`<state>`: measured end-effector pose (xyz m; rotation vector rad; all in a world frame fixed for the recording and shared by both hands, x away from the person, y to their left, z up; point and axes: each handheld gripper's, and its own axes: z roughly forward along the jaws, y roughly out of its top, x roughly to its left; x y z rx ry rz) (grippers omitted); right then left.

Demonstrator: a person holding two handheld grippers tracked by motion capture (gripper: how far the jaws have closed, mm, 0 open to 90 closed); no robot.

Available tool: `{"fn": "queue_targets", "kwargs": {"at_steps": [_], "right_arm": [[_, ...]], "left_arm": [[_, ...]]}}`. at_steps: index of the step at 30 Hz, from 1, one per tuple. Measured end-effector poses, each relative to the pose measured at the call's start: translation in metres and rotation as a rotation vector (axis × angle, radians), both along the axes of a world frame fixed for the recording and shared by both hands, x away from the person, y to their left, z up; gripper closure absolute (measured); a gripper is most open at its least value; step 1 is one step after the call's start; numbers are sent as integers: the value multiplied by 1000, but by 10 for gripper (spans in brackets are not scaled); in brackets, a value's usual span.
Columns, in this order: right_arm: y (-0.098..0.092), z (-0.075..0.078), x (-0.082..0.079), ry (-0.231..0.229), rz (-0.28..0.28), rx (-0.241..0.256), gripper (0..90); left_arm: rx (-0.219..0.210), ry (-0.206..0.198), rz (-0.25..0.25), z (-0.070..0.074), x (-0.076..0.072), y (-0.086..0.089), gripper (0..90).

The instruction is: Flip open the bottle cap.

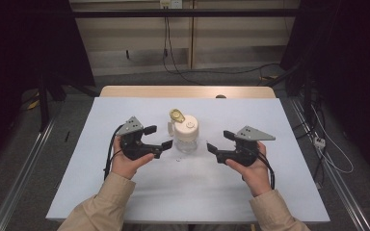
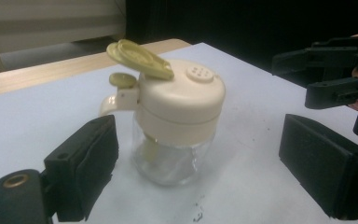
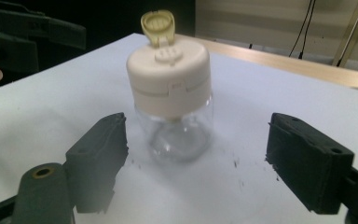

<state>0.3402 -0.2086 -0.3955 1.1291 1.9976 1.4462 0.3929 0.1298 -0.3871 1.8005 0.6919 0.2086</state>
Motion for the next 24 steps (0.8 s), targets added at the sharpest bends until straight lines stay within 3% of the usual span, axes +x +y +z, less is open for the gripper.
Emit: {"fn": "queue_targets", "kwargs": {"at_steps": [6, 9, 24], "right_arm": [[-11, -14, -13, 7, -10, 2, 189], [-15, -19, -17, 4, -12, -3, 185], [-35, -35, -35, -8, -30, -31, 156]], "left_arm": [[-16, 1, -7, -7, -4, 12, 106], [1, -27, 0, -9, -6, 17, 80], [38, -45, 19, -21, -19, 51, 61]]}}
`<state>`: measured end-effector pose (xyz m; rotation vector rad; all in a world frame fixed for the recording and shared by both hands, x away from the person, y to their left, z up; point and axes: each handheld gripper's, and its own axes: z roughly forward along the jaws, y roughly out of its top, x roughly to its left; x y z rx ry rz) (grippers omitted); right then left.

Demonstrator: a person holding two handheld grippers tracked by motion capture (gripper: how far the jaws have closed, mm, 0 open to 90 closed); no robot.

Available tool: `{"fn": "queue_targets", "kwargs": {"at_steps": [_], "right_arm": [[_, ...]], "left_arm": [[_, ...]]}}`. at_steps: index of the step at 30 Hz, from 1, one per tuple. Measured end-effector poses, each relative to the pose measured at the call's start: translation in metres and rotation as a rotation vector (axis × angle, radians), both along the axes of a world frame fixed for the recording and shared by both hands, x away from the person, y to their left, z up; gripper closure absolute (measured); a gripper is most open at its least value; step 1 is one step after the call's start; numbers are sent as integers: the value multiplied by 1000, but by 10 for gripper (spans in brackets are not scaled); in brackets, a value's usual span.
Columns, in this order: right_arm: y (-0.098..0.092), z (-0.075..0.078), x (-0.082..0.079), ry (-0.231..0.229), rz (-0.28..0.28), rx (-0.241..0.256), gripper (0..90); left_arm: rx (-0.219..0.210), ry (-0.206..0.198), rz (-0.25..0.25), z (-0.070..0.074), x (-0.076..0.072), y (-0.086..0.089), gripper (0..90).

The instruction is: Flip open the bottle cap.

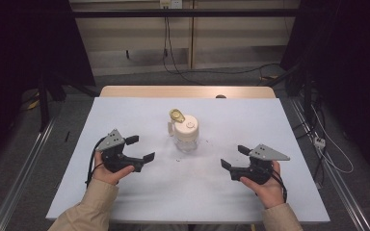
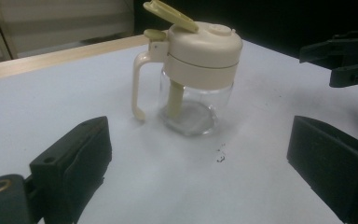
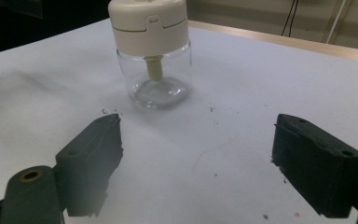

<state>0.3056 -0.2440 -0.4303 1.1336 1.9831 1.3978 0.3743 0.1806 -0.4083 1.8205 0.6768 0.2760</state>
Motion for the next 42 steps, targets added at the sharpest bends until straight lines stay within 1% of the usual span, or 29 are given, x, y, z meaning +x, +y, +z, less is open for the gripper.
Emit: {"fn": "queue_targets", "kwargs": {"at_steps": [3, 6, 9, 11, 13, 16, 18, 19, 22, 25, 29, 30, 31, 38, 39, 41, 42], "right_arm": [[-4, -3, -3, 1, -6, 0, 155], [-6, -6, -5, 9, -9, 7, 154], [-8, -7, -7, 7, -9, -4, 153], [-9, -8, -9, 4, -6, -9, 152], [-11, -8, -11, 3, -7, -12, 151], [-14, -9, -13, -1, -11, -13, 150], [-17, -9, -14, -3, -14, -12, 150], [-18, -10, -15, 1, -13, -12, 150], [-20, -11, -17, -4, -17, -15, 151], [-22, -12, -20, -6, -17, -23, 151], [-23, -13, -23, -7, -21, -28, 151], [-24, -13, -24, -5, -22, -27, 151], [-25, -14, -25, -4, -25, -27, 151], [-30, -15, -28, -5, -39, -28, 151], [-31, -15, -28, -5, -40, -28, 151], [-31, -16, -29, -2, -41, -31, 151], [-32, -16, -29, -2, -43, -31, 151]], "left_arm": [[-3, -3, 11, -2, -2, 5, 62], [-1, -5, 8, -4, -3, 10, 62], [5, -6, 12, -5, -5, 15, 62], [-3, 0, 14, -7, -5, 19, 62], [-2, -1, 25, -8, -6, 23, 63], [20, 5, 45, -9, -7, 29, 63], [20, 13, 50, -11, -8, 33, 64], [29, 13, 52, -11, -9, 34, 65], [34, 6, 51, -12, -11, 38, 66], [33, 11, 56, -14, -13, 40, 66], [45, 15, 55, -16, -15, 45, 66], [53, 8, 55, -16, -14, 47, 66], [42, 16, 60, -17, -15, 48, 66], [53, 22, 67, -20, -18, 55, 65], [49, 26, 67, -20, -18, 55, 65], [59, 25, 65, -21, -19, 57, 65], [55, 29, 66, -22, -20, 57, 66]]}}
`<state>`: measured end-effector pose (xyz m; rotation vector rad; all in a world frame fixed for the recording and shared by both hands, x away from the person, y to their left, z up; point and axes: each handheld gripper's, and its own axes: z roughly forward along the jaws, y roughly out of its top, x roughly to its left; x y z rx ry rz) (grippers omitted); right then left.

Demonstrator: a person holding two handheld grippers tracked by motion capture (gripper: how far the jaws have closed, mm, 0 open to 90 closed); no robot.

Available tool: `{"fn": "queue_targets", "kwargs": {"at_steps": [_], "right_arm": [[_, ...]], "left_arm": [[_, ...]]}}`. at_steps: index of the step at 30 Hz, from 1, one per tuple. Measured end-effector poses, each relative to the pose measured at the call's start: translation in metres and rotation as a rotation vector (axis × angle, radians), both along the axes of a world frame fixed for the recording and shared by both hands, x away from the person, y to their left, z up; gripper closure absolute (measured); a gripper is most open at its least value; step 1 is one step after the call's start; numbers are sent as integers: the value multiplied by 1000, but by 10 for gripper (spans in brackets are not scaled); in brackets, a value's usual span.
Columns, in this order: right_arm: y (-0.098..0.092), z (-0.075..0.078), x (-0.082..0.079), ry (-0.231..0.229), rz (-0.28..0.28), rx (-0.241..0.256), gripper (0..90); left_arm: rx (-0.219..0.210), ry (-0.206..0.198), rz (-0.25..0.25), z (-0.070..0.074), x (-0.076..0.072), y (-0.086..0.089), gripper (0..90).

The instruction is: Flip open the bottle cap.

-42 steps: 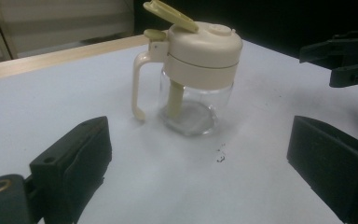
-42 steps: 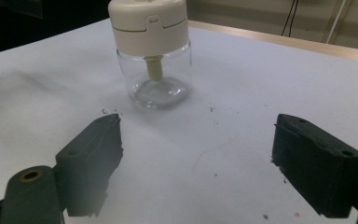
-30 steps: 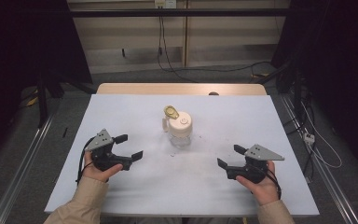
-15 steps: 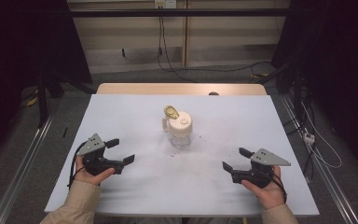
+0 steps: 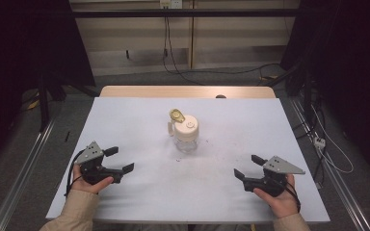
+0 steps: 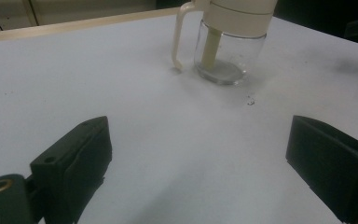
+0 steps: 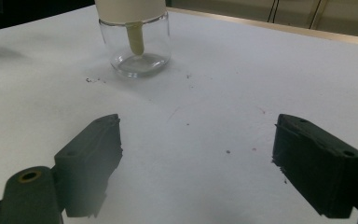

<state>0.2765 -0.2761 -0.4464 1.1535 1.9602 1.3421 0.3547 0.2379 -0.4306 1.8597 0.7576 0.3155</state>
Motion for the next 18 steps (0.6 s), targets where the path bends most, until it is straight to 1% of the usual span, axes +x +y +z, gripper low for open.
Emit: {"fn": "queue_targets", "kwargs": {"at_steps": [3, 9, 13, 18], "right_arm": [[-2, -1, -1, -2, -2, -1, 151], [-4, -2, -3, 3, -5, -3, 151], [-3, -2, -2, 2, -7, -2, 151], [-2, -3, -2, 8, -9, -1, 151]], "left_arm": [[4, 2, 3, -1, -1, 3, 66], [-1, 4, 16, -3, -2, 9, 66], [-6, 2, 19, -3, -2, 9, 65], [7, 0, 17, -4, 0, 7, 65]]}}
